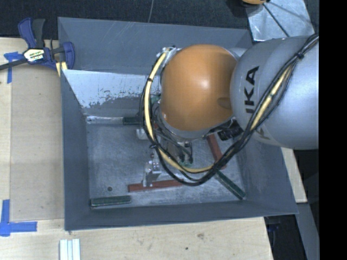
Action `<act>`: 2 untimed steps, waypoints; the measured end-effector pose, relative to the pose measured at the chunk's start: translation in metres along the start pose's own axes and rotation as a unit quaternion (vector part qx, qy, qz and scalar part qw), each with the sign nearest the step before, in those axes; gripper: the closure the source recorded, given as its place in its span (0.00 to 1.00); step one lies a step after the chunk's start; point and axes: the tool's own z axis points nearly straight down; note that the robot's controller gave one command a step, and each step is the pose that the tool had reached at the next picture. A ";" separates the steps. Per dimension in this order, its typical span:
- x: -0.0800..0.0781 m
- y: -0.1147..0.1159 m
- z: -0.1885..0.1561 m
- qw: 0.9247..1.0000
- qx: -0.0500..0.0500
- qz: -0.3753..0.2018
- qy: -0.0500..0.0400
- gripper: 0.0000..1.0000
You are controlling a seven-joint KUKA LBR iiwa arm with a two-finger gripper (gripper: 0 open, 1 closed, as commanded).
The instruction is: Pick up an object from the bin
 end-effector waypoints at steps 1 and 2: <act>-0.002 -0.001 -0.004 1.000 -0.001 0.002 -0.004 0.00; -0.005 -0.024 0.060 1.000 -0.002 -0.001 -0.006 0.00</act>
Offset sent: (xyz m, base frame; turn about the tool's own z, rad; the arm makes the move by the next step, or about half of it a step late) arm 0.0083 -0.0647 -0.1746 -0.0098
